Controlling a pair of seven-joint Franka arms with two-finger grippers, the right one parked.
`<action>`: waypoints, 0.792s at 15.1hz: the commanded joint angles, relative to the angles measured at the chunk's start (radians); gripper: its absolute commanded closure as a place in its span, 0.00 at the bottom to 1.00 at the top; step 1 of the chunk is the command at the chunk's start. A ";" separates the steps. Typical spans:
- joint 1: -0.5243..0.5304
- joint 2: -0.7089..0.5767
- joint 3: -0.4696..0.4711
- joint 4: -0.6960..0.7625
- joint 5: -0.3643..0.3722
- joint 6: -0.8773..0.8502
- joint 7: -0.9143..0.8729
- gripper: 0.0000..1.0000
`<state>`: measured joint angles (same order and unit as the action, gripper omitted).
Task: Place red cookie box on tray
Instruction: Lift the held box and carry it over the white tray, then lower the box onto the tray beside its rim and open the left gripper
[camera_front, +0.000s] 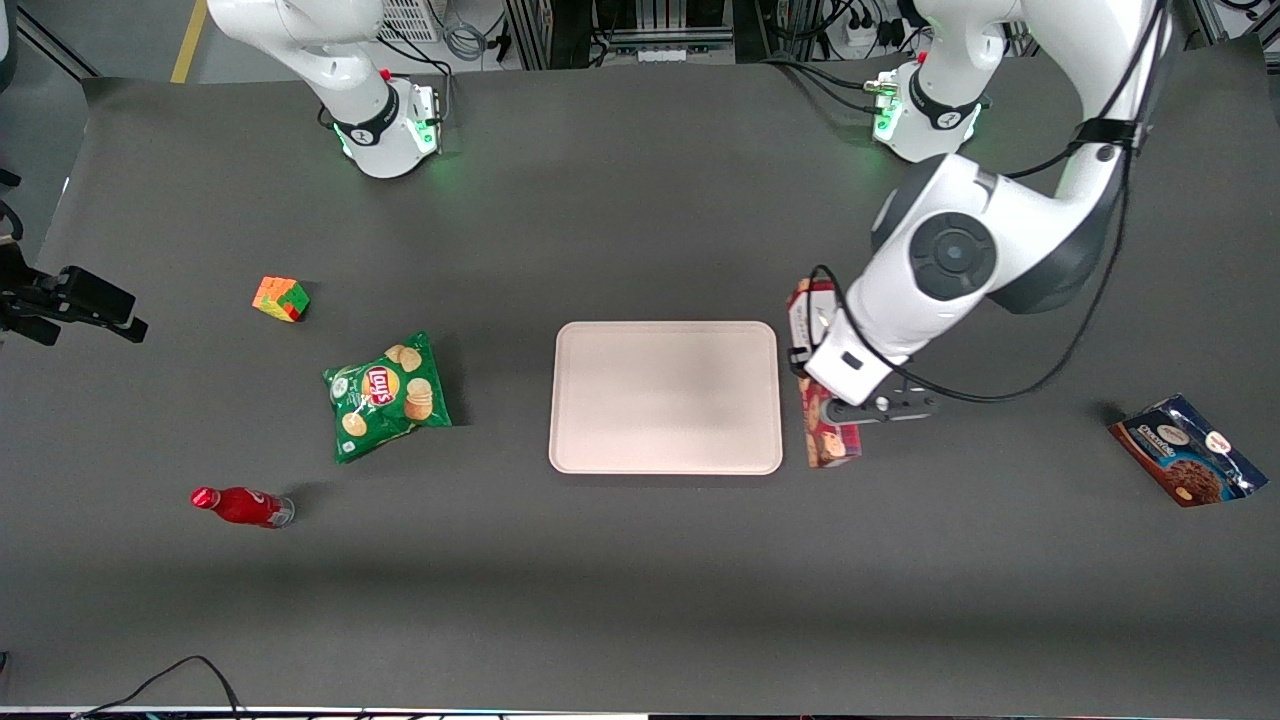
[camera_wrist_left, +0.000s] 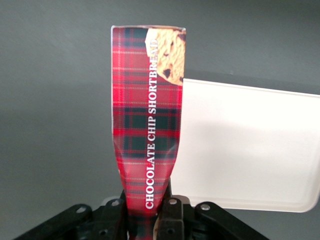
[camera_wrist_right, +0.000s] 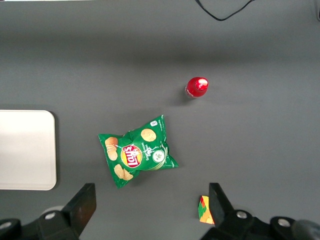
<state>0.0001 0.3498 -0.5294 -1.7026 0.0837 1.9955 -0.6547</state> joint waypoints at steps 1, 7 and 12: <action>-0.021 0.066 -0.059 0.021 0.008 0.069 -0.086 1.00; -0.075 0.182 -0.075 -0.052 0.244 0.230 -0.270 1.00; -0.077 0.242 -0.072 -0.107 0.309 0.341 -0.335 1.00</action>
<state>-0.0748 0.5820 -0.6006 -1.7871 0.3492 2.2870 -0.9342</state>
